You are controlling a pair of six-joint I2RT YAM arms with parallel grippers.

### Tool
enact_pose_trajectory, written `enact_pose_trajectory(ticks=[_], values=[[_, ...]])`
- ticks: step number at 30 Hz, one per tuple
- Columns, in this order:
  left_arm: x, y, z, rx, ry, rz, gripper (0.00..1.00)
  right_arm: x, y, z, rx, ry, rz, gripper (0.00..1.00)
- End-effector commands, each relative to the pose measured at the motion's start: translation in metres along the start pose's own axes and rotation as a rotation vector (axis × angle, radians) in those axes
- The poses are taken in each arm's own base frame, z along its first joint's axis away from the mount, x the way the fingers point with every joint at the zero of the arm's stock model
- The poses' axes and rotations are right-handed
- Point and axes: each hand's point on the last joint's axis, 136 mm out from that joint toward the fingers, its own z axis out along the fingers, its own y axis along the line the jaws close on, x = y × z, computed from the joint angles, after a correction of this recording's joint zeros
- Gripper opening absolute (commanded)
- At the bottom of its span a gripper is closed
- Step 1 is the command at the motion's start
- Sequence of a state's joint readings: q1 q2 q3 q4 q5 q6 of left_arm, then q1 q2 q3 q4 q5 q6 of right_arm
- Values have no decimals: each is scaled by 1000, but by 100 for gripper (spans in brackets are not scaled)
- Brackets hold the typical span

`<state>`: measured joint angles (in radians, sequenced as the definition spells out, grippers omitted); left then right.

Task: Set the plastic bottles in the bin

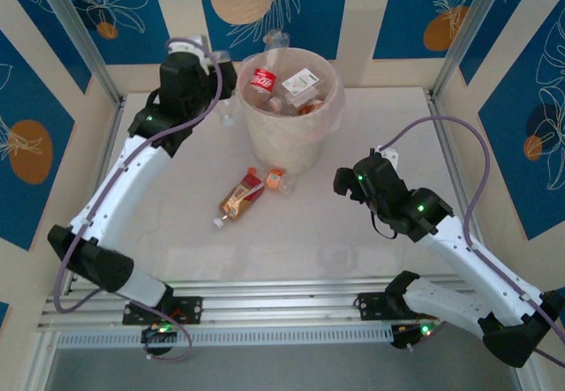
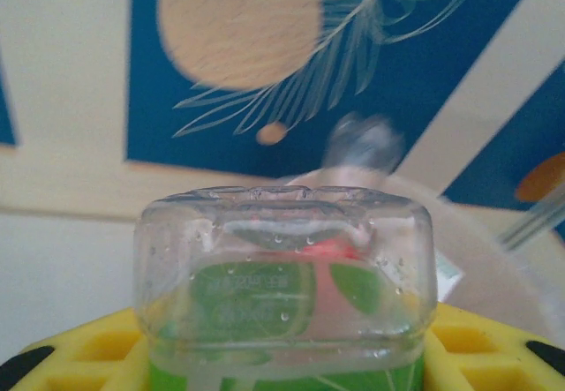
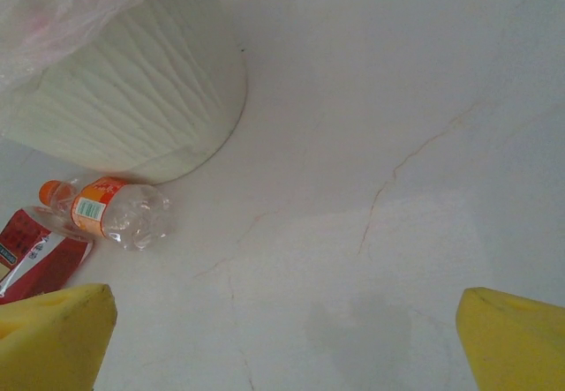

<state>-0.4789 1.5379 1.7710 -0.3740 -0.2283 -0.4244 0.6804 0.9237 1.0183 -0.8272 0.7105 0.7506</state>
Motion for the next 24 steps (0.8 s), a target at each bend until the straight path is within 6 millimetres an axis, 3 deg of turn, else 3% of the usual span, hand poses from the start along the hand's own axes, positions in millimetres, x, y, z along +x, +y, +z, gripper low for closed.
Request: enact_pose_trajectory(ticks=[1,6,11,18,24], values=[[-15,-42,12,118,-30,39,47,3,-7,-1,19,-2,18,99],[-30,-93,33,245,-119,123,47,5,-5,0,11,3,19,99],[-26,-118,60,303,-185,206,46,8,-4,1,4,11,18,99],[-1,-130,84,331,-281,303,48,10,-2,3,-7,17,16,99],[20,-116,79,322,-353,291,49,11,-3,3,-1,19,9,99]])
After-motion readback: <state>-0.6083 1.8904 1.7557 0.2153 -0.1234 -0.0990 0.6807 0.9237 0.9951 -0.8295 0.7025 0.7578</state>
